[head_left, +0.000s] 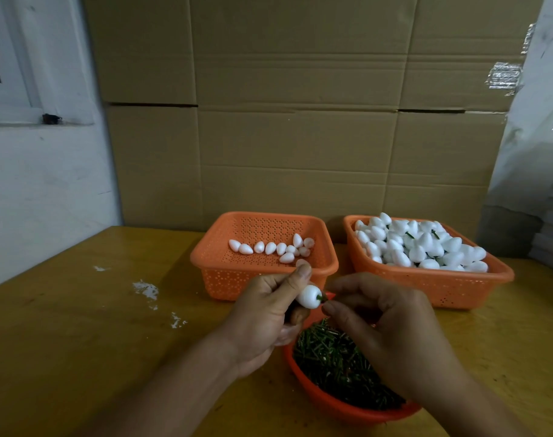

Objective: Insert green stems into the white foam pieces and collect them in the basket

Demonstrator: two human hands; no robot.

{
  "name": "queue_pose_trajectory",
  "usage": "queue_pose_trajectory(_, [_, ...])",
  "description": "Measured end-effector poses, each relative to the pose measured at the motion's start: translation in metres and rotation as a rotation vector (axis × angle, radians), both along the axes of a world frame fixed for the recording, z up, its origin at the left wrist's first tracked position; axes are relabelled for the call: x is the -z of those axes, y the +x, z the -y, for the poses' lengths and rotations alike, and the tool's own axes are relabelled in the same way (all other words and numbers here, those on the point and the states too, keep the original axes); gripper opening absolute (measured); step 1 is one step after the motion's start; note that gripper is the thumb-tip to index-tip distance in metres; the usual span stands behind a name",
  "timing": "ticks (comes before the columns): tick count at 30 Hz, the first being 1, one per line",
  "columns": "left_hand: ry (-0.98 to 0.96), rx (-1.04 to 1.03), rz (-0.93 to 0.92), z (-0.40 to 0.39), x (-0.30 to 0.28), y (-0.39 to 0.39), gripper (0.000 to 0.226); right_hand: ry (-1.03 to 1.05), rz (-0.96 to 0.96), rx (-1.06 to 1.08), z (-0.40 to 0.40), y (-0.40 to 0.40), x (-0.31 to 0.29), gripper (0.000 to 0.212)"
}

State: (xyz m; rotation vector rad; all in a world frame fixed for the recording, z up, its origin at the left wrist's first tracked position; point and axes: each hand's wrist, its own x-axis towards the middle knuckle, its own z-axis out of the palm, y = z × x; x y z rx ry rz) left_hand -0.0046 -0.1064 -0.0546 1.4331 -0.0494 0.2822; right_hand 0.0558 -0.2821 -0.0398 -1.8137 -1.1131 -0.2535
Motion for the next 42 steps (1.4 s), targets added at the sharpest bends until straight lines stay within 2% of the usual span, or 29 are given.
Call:
queue_pose_trajectory(7, [0.024,-0.038,0.045,0.001,0.003,0.001,0.043,-0.011,0.131,0.045,-0.001,-0.003,0.000,0.006])
queue_pose_trajectory(15, [0.097,-0.129,0.099,0.005,0.002,0.001,0.053,0.001,0.161,0.101,-0.003,-0.003,0.005,0.007])
queue_pose_trajectory(18, [0.061,-0.082,0.071,0.002,0.001,0.000,0.055,0.036,0.155,0.136,-0.005,-0.003,0.007,0.007])
queue_pose_trajectory(22, [-0.018,0.042,0.061,-0.001,0.001,0.000,0.040,0.068,0.128,0.169,-0.005,0.000,0.009,0.009])
queue_pose_trajectory(26, [-0.015,0.059,0.075,0.000,0.002,0.000,0.027,0.087,0.051,0.145,-0.006,0.002,0.012,0.009])
queue_pose_trajectory(30, [0.054,0.003,0.129,0.002,0.002,0.000,0.021,0.115,0.033,0.110,-0.008,0.001,0.012,0.011])
queue_pose_trajectory(35, [0.234,-0.098,0.221,0.007,0.004,-0.001,0.023,0.136,0.020,0.097,-0.009,-0.001,0.012,0.012])
queue_pose_trajectory(42, [0.349,-0.170,0.275,0.011,0.003,-0.003,0.023,0.140,-0.026,0.099,-0.012,-0.001,0.015,0.010])
